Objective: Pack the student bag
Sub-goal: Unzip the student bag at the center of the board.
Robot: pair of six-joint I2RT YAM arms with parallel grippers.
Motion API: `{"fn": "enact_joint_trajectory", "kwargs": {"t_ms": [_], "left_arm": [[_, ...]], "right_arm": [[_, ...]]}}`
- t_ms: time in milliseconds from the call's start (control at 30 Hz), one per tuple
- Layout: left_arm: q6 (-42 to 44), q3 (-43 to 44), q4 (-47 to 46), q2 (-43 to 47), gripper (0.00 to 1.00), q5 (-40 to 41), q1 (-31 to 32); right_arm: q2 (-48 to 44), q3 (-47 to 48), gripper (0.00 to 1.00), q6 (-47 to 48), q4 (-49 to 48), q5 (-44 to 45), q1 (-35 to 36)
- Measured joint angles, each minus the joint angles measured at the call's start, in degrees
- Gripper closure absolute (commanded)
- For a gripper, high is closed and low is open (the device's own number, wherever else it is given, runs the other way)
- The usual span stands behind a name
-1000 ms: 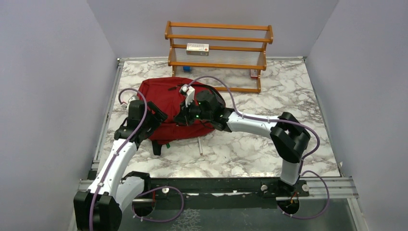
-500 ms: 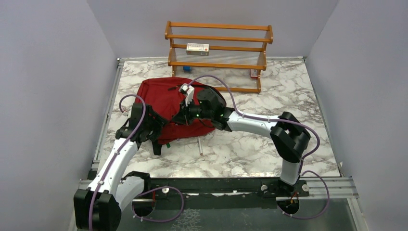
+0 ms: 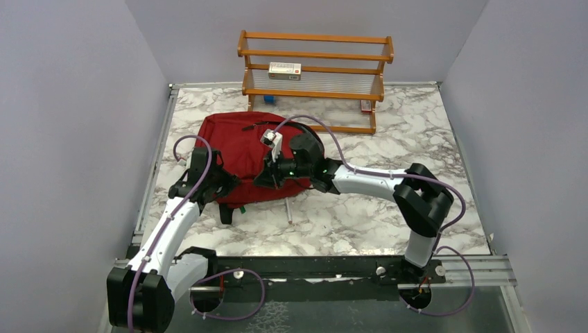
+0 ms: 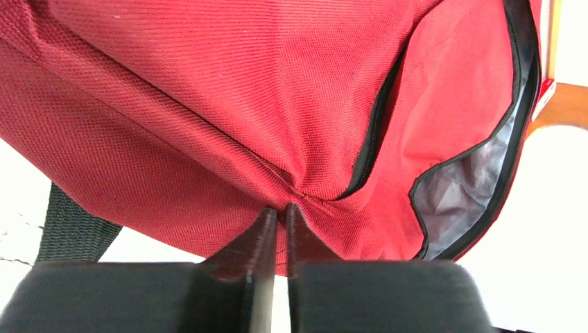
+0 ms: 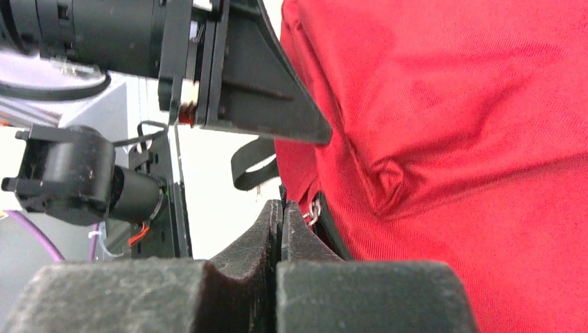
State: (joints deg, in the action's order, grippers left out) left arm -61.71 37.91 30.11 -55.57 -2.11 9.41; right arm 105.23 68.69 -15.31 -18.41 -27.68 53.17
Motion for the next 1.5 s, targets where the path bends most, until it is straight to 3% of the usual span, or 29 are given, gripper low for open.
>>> {"fn": "enact_joint_trajectory", "kwargs": {"t_ms": [433,1033,1500], "left_arm": [[0.0,-0.6,-0.4,-0.1,1.0,1.8,0.2],[0.5,-0.6,-0.4,-0.9,1.0,4.6,0.2],[2.0,1.3,0.2,-0.9,1.0,5.7,0.2]], "right_arm": [[-9.0,-9.3,1.0,0.6,0.3,-0.3,-6.1],[-13.6,-10.8,1.0,7.6,8.7,2.0,-18.4],[-14.7,-10.8,1.0,5.3,15.5,16.5,-22.1]]}}
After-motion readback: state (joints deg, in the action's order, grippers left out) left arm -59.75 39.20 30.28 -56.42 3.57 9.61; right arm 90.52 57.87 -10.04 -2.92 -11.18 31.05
